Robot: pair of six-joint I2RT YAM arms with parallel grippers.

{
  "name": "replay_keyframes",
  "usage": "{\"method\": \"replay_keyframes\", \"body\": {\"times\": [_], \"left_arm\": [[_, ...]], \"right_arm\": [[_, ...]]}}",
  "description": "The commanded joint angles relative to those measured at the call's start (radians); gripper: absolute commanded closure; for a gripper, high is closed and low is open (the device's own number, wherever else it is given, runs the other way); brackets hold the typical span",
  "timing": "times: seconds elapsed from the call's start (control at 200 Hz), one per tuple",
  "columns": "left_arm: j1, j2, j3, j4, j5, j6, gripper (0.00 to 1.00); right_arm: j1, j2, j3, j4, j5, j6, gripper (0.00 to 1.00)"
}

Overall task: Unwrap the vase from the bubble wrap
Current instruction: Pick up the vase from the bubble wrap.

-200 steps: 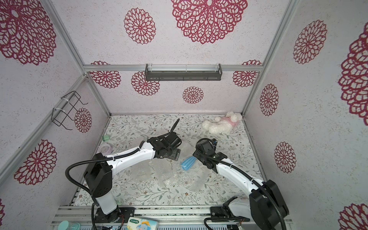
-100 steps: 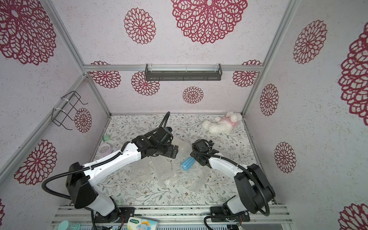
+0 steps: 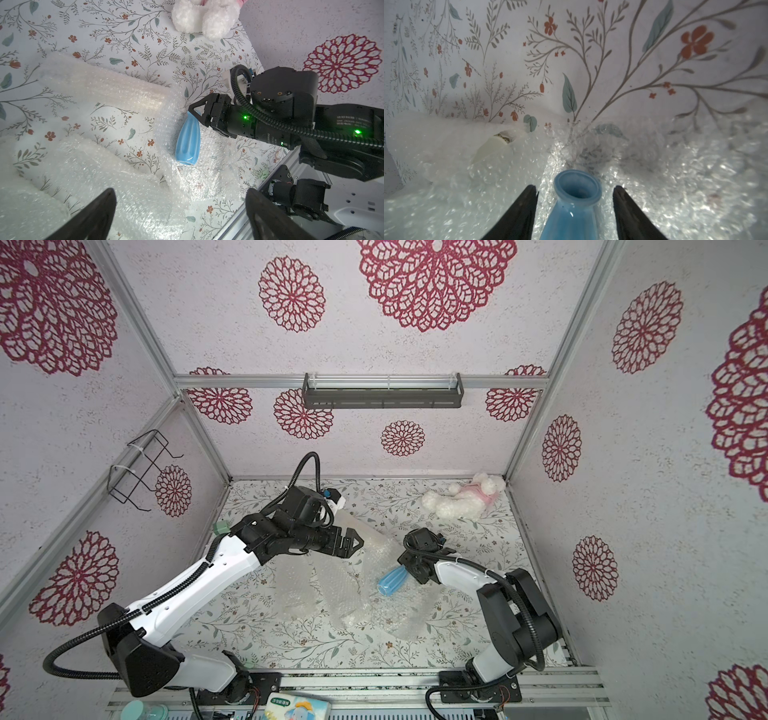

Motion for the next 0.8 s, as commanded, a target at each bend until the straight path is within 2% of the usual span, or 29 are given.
{"method": "replay_keyframes", "body": {"times": [0.0, 0.265, 0.796], "left_arm": [[0.014, -0.037, -0.029, 0.017, 0.059, 0.054, 0.01], [0.044, -0.105, -0.146, 0.129, 0.106, 0.077, 0.01], [0.095, -0.141, -0.168, 0.156, 0.140, 0.043, 0.01]], "right_arm": [[-0.003, 0.007, 0.030, -0.004, -0.020, 0.026, 0.40], [-0.006, 0.037, 0.041, -0.009, -0.024, 0.045, 0.44], [-0.026, 0.098, -0.001, 0.040, -0.076, 0.069, 0.46]]}}
